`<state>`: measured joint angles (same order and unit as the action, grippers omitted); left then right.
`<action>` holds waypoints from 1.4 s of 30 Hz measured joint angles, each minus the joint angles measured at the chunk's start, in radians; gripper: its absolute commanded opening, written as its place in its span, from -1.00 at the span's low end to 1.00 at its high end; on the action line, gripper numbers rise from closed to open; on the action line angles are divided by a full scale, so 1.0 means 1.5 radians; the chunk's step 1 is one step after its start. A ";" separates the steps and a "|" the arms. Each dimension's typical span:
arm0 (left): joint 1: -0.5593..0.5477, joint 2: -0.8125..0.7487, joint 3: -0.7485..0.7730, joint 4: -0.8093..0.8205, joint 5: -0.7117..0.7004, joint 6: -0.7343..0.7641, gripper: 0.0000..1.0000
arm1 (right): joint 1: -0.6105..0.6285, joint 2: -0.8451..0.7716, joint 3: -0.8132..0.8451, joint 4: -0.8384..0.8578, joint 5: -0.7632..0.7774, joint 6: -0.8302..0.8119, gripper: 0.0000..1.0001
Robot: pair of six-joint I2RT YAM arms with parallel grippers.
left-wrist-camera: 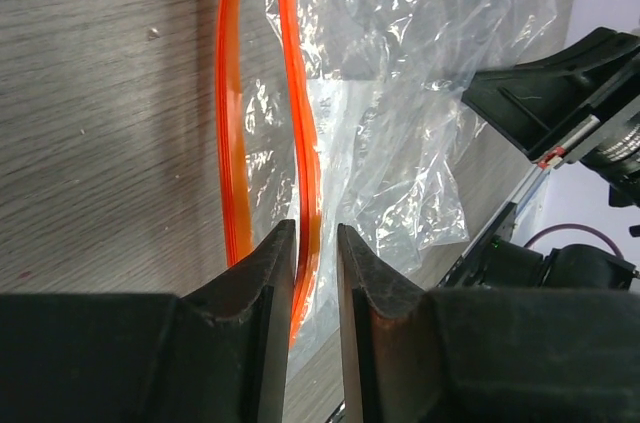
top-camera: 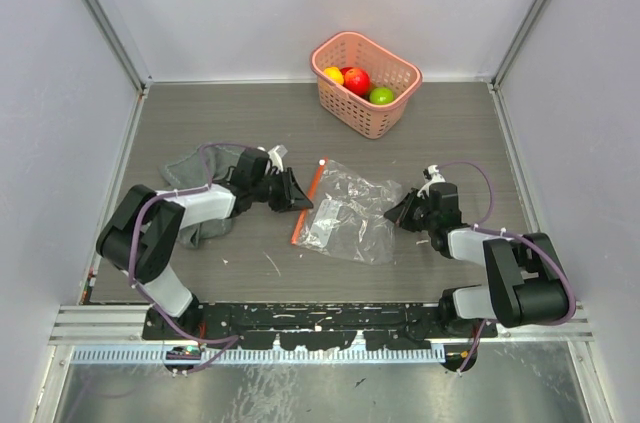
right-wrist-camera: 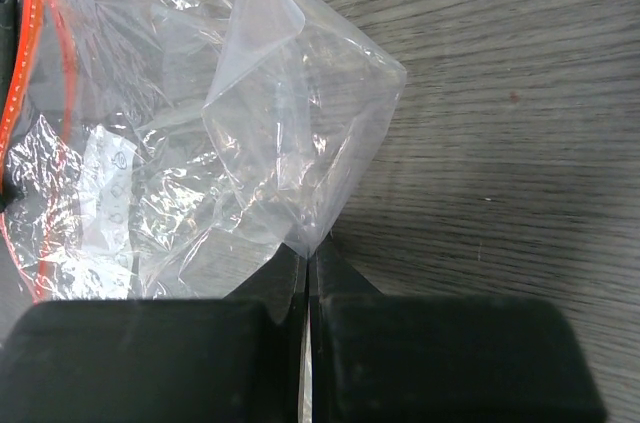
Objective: Place the food in the zip-top bag and seal the zipper
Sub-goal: Pick up the zipper food storage bag at the center of the board.
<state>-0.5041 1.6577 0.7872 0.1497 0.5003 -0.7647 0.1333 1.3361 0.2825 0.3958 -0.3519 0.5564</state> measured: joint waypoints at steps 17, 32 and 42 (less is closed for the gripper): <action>-0.021 0.013 0.000 0.030 0.018 -0.019 -1.00 | 0.000 0.014 0.000 0.019 -0.017 0.000 -0.89; -0.022 -0.182 0.085 -0.224 -0.090 0.125 -1.00 | 0.003 -0.162 0.046 -0.121 -0.015 0.004 0.08; -0.036 -0.287 0.275 -0.465 -0.246 0.265 -1.00 | 0.059 -0.239 0.186 -0.228 0.007 0.014 0.47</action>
<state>-0.5575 1.2266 1.2003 -0.5472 0.1314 -0.3668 0.2214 0.9779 0.5610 0.0540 -0.3420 0.5770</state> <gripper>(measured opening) 0.007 0.668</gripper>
